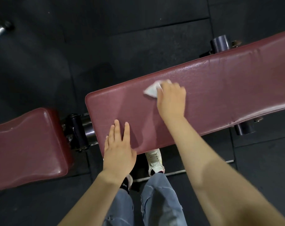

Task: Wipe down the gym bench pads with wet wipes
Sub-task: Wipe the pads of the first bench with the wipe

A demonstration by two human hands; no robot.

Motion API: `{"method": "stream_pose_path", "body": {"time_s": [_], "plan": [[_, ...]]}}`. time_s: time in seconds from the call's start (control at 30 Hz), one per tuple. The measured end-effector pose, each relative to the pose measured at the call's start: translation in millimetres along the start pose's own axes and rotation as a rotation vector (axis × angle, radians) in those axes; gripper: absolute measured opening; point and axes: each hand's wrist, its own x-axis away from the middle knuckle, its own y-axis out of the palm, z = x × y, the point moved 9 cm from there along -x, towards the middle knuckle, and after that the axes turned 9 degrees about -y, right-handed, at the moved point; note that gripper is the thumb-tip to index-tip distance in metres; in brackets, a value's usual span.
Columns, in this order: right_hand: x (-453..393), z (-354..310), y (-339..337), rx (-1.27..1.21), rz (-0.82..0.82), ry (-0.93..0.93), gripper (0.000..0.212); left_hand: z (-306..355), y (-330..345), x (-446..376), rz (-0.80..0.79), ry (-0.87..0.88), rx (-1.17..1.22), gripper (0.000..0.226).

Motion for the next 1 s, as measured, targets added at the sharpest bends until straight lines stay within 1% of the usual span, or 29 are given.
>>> {"method": "stream_pose_path", "body": {"time_s": [0.07, 0.1, 0.17, 0.23, 0.27, 0.37, 0.43, 0.47, 0.53, 0.63, 0.67, 0.73, 0.8, 0.87, 0.93, 1.0], "plan": [[-59, -9, 6, 0.028, -0.03, -0.031, 0.014, 2, 4, 1, 0.0, -0.005, -0.066, 0.089], [-71, -12, 8, 0.042, -0.05, -0.047, 0.011, 4, 6, 1, -0.003, -0.011, -0.091, 0.09], [-60, -4, 4, 0.025, -0.04, -0.029, 0.007, 6, 7, 0, -0.018, -0.035, -0.109, 0.091], [-3, 17, -7, -0.031, 0.01, 0.031, 0.005, 9, 6, 0, -0.028, -0.052, -0.104, 0.09], [36, 30, -10, -0.064, 0.003, 0.07, 0.006, 9, 5, 0, -0.029, -0.055, -0.104, 0.089], [146, 59, -13, -0.141, -0.099, 0.207, 0.009, 10, 3, 0, -0.02, -0.053, -0.099, 0.085], [176, 68, -8, -0.175, -0.156, 0.296, 0.014, 9, 5, 0, -0.015, -0.054, -0.127, 0.088], [172, 67, -6, -0.177, -0.152, 0.303, 0.011, 9, 6, 0, -0.017, -0.054, -0.147, 0.091], [127, 62, -7, -0.154, -0.089, 0.26, 0.004, 11, 8, -1, -0.01, -0.048, -0.185, 0.096], [7, 52, -10, -0.029, 0.047, 0.154, 0.014, 12, 9, 0, 0.01, -0.052, -0.221, 0.098], [-35, 49, -8, -0.007, 0.048, 0.118, 0.017, 12, 8, 0, 0.021, -0.051, -0.223, 0.098], [-94, 44, 0, 0.045, -0.049, 0.056, 0.02, 13, 5, 0, 0.029, -0.046, -0.212, 0.1], [-100, 46, 4, 0.067, -0.109, 0.027, 0.018, 13, 1, -2, 0.013, -0.052, -0.211, 0.102], [-54, 62, -5, 0.044, -0.066, 0.058, 0.015, 15, -3, -4, -0.003, -0.06, -0.21, 0.104], [26, 80, -16, 0.007, -0.033, 0.124, 0.011, 17, -6, -4, -0.018, -0.062, -0.2, 0.107], [110, 93, -23, -0.019, -0.095, 0.201, 0.01, 17, -9, -4, -0.021, -0.063, -0.193, 0.112]]}}
